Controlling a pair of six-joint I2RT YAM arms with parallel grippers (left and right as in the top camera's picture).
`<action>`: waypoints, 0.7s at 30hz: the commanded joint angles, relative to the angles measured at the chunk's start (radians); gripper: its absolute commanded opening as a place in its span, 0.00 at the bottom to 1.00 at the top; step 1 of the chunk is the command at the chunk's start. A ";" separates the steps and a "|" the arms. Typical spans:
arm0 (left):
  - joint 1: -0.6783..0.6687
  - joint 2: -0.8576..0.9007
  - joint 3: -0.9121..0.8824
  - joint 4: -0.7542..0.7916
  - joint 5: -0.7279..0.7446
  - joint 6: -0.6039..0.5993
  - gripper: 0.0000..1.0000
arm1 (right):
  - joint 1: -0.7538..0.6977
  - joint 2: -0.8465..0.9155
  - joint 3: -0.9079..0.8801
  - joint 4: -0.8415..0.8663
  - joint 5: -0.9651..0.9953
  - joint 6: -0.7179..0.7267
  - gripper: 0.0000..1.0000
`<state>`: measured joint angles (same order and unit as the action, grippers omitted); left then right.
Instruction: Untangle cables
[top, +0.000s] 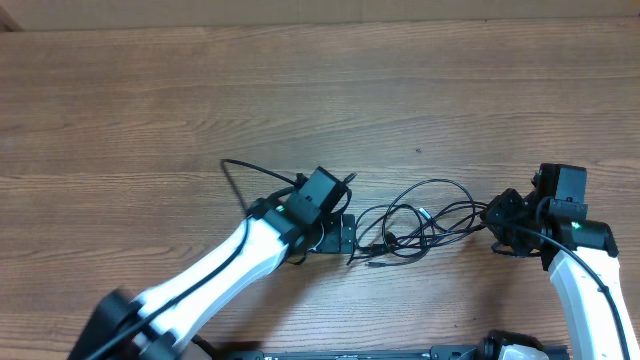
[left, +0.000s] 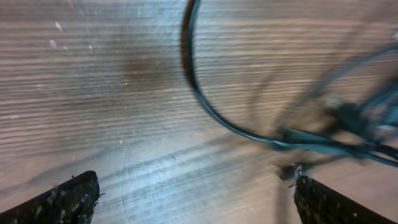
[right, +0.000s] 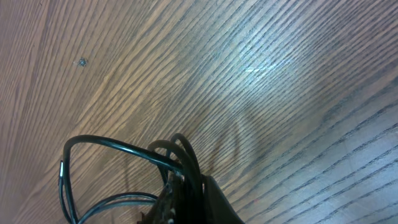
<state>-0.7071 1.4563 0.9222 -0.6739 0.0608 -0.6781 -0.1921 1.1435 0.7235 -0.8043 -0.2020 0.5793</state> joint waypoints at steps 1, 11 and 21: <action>-0.002 -0.151 -0.003 -0.005 -0.016 0.017 1.00 | -0.004 -0.014 -0.006 0.005 0.011 -0.013 0.11; -0.108 -0.317 -0.005 0.007 -0.107 0.050 1.00 | -0.004 -0.014 -0.012 0.001 0.011 -0.012 0.27; -0.146 -0.100 -0.006 0.061 -0.146 -0.023 1.00 | -0.004 -0.007 -0.056 0.008 0.011 -0.012 0.48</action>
<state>-0.8497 1.2999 0.9222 -0.6266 -0.0574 -0.6781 -0.1921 1.1435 0.6804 -0.8013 -0.2016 0.5716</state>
